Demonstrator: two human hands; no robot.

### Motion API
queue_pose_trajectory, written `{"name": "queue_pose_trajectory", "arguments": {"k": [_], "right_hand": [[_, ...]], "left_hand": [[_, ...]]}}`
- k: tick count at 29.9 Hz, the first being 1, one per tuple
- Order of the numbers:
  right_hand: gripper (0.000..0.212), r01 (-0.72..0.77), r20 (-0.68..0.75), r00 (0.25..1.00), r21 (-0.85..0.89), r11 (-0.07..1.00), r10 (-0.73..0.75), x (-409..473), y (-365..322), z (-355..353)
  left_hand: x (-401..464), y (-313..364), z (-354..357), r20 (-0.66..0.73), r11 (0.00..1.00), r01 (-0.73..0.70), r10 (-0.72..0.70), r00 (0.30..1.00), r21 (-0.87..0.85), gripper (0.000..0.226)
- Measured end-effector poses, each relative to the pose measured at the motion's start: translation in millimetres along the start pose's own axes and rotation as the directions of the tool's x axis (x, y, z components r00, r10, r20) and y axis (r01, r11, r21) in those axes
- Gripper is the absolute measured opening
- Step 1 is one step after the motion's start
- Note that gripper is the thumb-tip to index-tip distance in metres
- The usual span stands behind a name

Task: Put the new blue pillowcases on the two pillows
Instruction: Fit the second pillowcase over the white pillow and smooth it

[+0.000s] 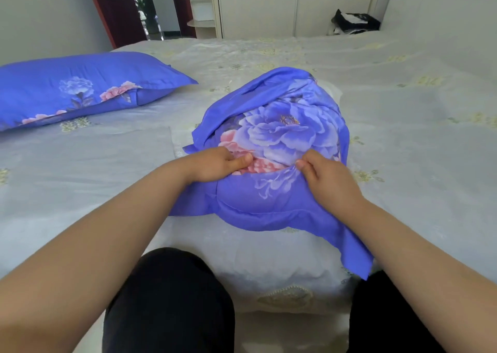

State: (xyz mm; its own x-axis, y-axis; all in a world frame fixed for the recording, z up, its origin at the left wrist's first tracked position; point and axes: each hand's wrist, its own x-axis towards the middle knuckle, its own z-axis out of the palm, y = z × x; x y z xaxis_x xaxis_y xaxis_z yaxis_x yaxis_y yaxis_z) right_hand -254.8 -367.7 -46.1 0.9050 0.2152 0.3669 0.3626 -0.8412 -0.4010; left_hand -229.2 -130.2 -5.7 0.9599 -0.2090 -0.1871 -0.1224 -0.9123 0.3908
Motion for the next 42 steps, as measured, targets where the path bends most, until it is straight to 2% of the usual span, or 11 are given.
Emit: {"name": "queue_pose_trajectory", "arguments": {"k": [8,10,12,14,17,19,27,31,34,37,42], "right_hand": [[0.033,-0.493,0.381,0.868,0.736,0.463,0.319,-2,-87,65],[0.028,-0.539,0.404,0.838,0.719,0.439,0.367,6,-101,81],[0.030,-0.533,0.385,0.840,0.717,0.449,0.382,18,-107,88],[0.032,-0.515,0.356,0.849,0.721,0.463,0.390,29,-110,89],[0.034,-0.493,0.320,0.861,0.714,0.497,0.395,35,-113,94],[0.034,-0.469,0.282,0.872,0.713,0.520,0.400,33,-117,98],[0.026,-0.449,0.339,0.860,0.859,0.247,0.382,30,-168,100],[0.031,-0.321,0.359,0.929,0.651,0.688,0.093,58,-147,98],[0.014,-0.121,-0.002,0.992,0.267,0.956,0.126,74,-106,78],[0.038,-0.134,-0.479,0.870,0.000,0.991,0.118,101,-55,48],[0.112,-0.480,-0.094,0.873,0.006,0.878,0.478,162,-15,25]], "left_hand": [[25,-38,-41,-0.535,0.885,0.144,0.131,0.835,0.442,0.061],[20,-67,-24,-0.659,0.927,0.254,-0.010,0.752,0.276,0.055],[8,-88,-2,-0.821,0.933,0.323,-0.306,0.483,-0.158,0.047],[-7,-92,20,-0.658,0.731,0.288,-0.683,0.318,-0.619,0.061],[-27,-75,53,0.001,0.034,0.044,-0.774,0.633,-0.998,0.071],[-34,-59,64,0.116,-0.127,0.055,-0.548,0.828,-0.990,0.061],[-18,-65,-20,-0.294,0.526,-0.120,-0.262,0.919,-0.842,0.034],[5,-101,-12,-0.307,0.706,0.138,-0.464,0.831,-0.695,0.059],[15,-104,23,-0.396,0.791,0.407,-0.590,0.703,-0.457,0.091],[15,-86,41,-0.596,0.866,0.434,-0.489,0.637,-0.248,0.087],[22,-80,51,-0.689,0.890,0.455,-0.331,0.645,-0.001,0.072]]}}
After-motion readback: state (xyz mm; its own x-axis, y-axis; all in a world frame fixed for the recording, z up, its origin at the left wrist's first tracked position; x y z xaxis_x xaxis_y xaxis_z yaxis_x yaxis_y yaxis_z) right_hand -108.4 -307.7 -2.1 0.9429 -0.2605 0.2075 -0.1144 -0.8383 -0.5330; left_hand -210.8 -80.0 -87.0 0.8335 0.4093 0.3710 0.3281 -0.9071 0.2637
